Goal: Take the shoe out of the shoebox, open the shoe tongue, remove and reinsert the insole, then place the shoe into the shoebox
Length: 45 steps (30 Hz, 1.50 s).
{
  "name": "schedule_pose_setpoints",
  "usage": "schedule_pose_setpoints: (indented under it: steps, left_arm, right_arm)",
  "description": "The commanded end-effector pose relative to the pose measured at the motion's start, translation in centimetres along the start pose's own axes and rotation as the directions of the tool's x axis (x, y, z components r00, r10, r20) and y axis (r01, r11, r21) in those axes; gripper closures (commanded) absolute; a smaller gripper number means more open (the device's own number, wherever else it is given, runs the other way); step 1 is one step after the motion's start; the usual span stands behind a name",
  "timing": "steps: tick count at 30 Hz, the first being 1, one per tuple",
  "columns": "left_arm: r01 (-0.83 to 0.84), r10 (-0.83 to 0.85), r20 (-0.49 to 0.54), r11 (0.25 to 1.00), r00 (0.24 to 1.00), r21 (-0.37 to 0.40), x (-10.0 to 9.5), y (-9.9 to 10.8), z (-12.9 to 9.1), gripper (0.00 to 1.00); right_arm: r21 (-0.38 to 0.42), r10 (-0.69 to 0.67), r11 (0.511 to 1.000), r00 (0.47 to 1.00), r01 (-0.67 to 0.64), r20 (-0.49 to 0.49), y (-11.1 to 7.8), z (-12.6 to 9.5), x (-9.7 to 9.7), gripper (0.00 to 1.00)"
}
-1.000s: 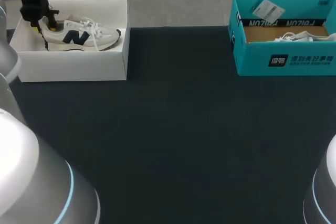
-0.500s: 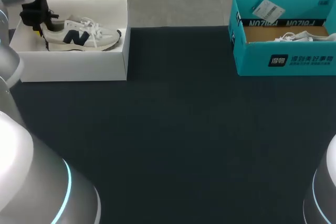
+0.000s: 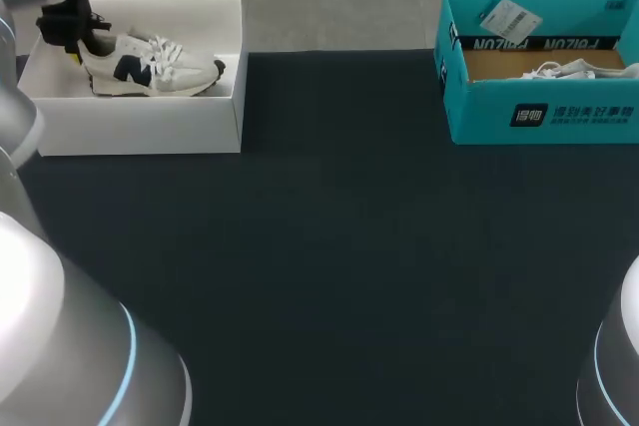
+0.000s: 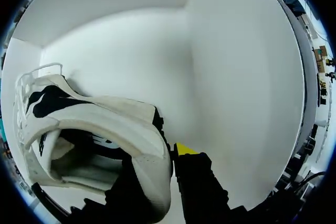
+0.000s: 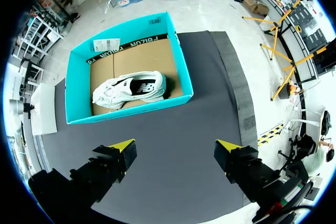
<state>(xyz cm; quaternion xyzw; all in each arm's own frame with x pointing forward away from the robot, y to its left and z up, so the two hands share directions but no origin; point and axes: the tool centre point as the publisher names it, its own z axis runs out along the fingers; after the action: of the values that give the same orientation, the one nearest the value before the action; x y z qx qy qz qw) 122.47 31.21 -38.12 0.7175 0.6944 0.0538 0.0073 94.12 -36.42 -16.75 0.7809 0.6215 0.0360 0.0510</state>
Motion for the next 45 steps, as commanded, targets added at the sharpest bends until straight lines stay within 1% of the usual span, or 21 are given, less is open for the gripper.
schedule_pose_setpoints:
  steps: [1,7,11,18,25,32,40,45]
  left_arm:
    - [0.029,-0.026,-0.024,0.992,0.999,0.126,0.1,0.8,-2.0,1.0]
    - [0.051,-0.047,-0.038,0.992,0.998,0.117,-0.3,0.9,-5.2,1.0]
    - [0.067,-0.064,-0.035,0.992,0.997,0.108,-0.6,1.1,-8.3,1.0]
    - [0.054,-0.049,-0.06,0.995,0.997,0.081,-0.6,0.7,-12.4,1.0]
    - [0.066,-0.062,-0.1,0.997,0.993,0.036,0.3,1.1,-15.4,1.0]
    - [0.114,-0.115,-0.149,0.993,0.982,-0.014,1.7,2.6,-18.7,1.0]
    - [0.167,-0.178,-0.152,0.983,0.972,-0.079,2.8,3.6,-23.4,1.0]
    - [0.179,-0.194,-0.149,0.978,0.97,-0.108,3.4,4.1,-25.5,1.0]
  right_arm:
    - [-0.002,0.001,1.0,1.0,-0.001,0.001,-0.1,0.0,0.0,0.0]
    - [-0.002,0.001,1.0,1.0,-0.001,0.001,-0.1,0.0,0.0,0.0]
    - [-0.002,0.001,1.0,1.0,-0.001,0.001,-0.1,0.0,0.0,0.0]
    - [-0.002,0.001,1.0,1.0,-0.001,0.001,-0.1,0.0,0.0,0.0]
    - [-0.002,0.001,1.0,1.0,-0.001,0.001,-0.1,0.0,0.0,0.0]
    - [-0.002,0.001,1.0,1.0,-0.001,0.001,-0.1,0.0,0.0,0.0]
    - [-0.002,0.001,1.0,1.0,-0.001,0.001,-0.1,0.0,0.0,0.0]
    - [-0.002,0.001,1.0,1.0,-0.001,0.001,-0.1,0.0,0.0,0.0]
